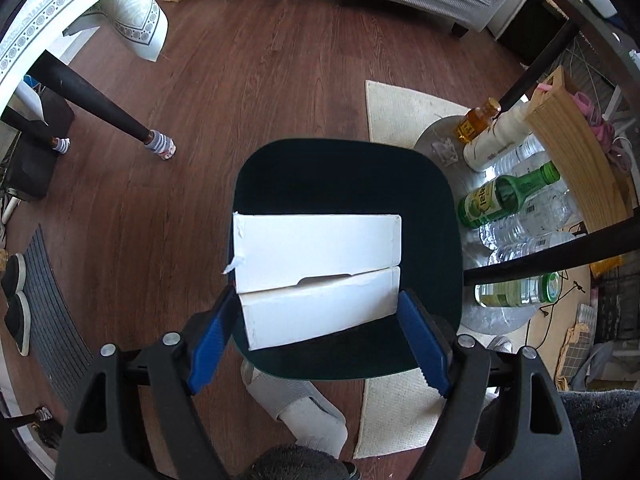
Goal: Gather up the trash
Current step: 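Carry the box and cap over the green bin while the left gripper releases the box, then open the right gripper to drop the white cap into the green bin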
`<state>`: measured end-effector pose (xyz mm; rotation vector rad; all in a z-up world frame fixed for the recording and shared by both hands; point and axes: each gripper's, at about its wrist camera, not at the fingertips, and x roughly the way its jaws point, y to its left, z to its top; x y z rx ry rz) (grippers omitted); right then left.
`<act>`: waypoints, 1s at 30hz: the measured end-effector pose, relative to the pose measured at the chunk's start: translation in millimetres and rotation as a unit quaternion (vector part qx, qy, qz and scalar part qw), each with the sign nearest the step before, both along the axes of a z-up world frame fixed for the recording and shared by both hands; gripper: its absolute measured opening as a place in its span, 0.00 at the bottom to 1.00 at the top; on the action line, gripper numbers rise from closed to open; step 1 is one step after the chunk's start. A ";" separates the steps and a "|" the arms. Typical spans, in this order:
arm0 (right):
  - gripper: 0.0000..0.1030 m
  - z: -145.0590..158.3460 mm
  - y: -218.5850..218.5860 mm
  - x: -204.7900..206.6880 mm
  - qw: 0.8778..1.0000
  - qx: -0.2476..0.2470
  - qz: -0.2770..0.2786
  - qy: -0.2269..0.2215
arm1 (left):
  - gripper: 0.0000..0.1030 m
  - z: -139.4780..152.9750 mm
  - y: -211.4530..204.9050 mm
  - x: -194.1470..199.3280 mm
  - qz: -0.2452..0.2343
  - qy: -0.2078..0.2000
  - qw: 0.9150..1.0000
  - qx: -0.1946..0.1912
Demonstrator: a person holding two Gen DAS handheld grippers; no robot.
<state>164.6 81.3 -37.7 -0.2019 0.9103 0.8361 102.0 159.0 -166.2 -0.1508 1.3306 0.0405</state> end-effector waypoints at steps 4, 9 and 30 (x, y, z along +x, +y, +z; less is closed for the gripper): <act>0.30 -10.3 9.3 2.4 1.000 -0.011 0.003 0.012 | 0.78 -13.8 3.3 -1.6 -0.003 0.016 1.000 -0.004; 0.30 -22.9 21.6 4.7 0.999 -0.024 0.006 0.024 | 0.78 -16.9 5.8 -5.9 -0.014 0.015 1.000 -0.005; 0.30 -96.2 52.3 11.7 0.990 -0.098 0.019 0.095 | 0.46 86.5 53.0 -26.8 0.066 -0.163 0.984 -0.008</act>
